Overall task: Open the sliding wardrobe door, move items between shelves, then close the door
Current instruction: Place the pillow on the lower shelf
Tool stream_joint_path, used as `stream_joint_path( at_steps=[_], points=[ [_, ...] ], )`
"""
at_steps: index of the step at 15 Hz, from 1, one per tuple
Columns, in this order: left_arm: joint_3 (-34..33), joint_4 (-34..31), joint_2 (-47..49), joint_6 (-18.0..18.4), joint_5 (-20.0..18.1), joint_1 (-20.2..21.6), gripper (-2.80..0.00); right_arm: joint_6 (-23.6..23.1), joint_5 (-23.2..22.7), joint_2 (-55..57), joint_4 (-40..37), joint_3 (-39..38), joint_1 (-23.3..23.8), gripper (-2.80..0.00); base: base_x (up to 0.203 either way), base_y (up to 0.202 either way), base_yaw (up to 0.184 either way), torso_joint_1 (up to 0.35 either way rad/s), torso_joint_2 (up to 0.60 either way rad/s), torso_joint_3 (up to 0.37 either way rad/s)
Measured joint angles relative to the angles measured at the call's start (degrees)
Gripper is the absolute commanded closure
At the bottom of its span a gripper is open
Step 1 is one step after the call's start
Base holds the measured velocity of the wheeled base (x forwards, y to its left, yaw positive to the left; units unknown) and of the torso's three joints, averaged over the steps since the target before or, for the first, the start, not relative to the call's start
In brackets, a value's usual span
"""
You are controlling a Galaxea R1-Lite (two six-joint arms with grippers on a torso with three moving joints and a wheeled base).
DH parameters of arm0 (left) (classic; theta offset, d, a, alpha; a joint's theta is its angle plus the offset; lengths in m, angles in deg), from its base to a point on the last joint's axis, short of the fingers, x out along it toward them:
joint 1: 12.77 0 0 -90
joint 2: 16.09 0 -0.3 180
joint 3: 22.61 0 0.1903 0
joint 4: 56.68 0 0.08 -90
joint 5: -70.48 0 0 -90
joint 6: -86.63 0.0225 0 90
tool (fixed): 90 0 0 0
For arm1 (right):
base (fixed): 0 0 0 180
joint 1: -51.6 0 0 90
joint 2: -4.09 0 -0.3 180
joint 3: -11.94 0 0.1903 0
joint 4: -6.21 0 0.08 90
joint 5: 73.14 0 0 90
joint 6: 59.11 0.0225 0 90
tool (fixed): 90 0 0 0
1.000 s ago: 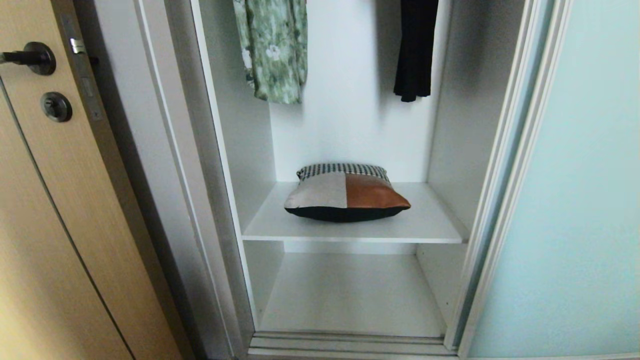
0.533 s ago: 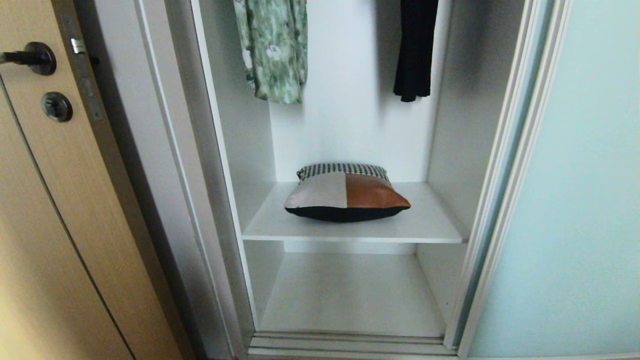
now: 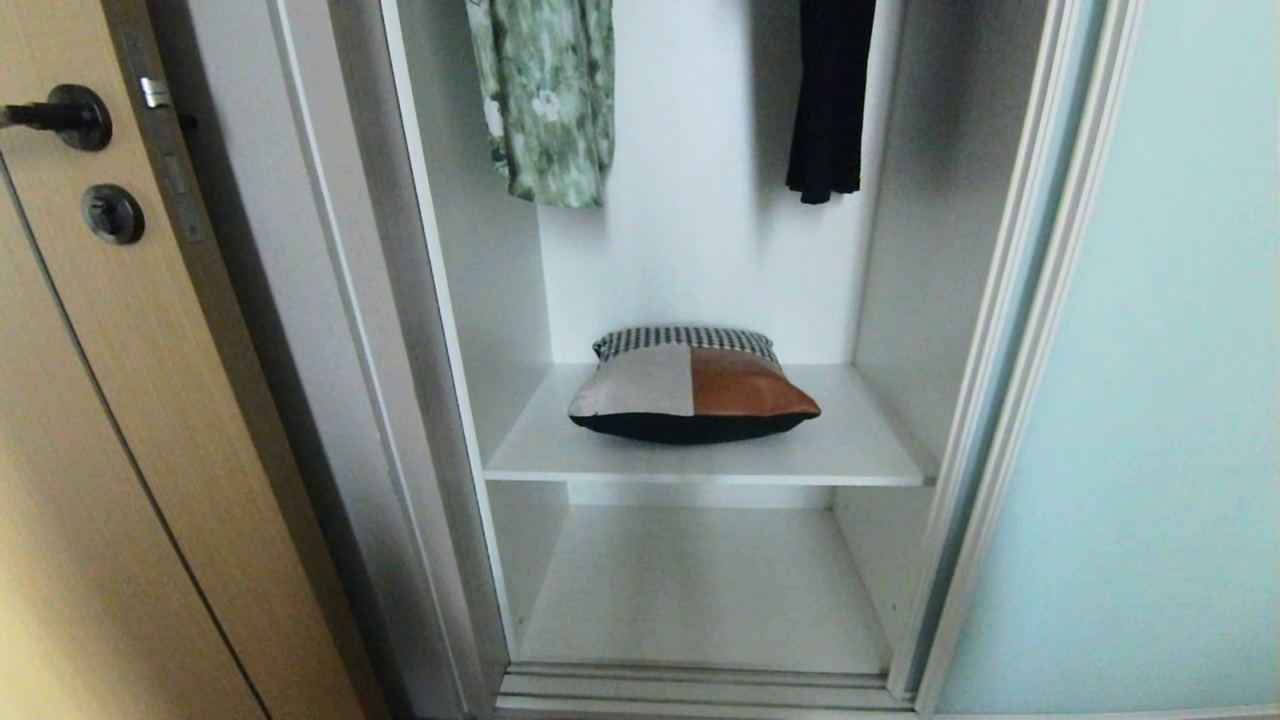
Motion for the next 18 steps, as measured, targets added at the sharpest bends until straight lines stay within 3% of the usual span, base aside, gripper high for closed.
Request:
stream_joint_path(
  at_steps=[4, 8, 11, 15, 18],
  points=[
    [0.0, 0.0, 0.0, 0.0, 0.0, 0.0, 0.0, 1.4, -4.3, 14.2, -1.6, 16.9, -0.2, 0.0, 0.0, 0.0, 0.0, 0.0, 0.0, 0.0],
    [0.0, 0.0, 0.0, 0.0, 0.0, 0.0, 0.0, 5.0, -12.1, 34.7, -1.4, 31.5, -1.0, 0.0, 0.0, 0.0, 0.0, 0.0, 0.0, 0.0],
    [0.0, 0.0, 0.0, 0.0, 0.0, 0.0, 0.0, 8.7, -16.8, 50.1, 0.0, 38.5, -4.6, 0.0, 0.0, 0.0, 0.0, 0.0, 0.0, 0.0],
    [0.0, 0.0, 0.0, 0.0, 0.0, 0.0, 0.0, 14.2, -17.5, 67.8, 8.4, 44.4, -9.2, 0.0, 0.0, 0.0, 0.0, 0.0, 0.0, 0.0],
    [0.0, 0.0, 0.0, 0.0, 0.0, 0.0, 0.0, 17.6, -15.2, 80.6, 12.4, 49.9, -11.9, 0.0, 0.0, 0.0, 0.0, 0.0, 0.0, 0.0]
  ],
)
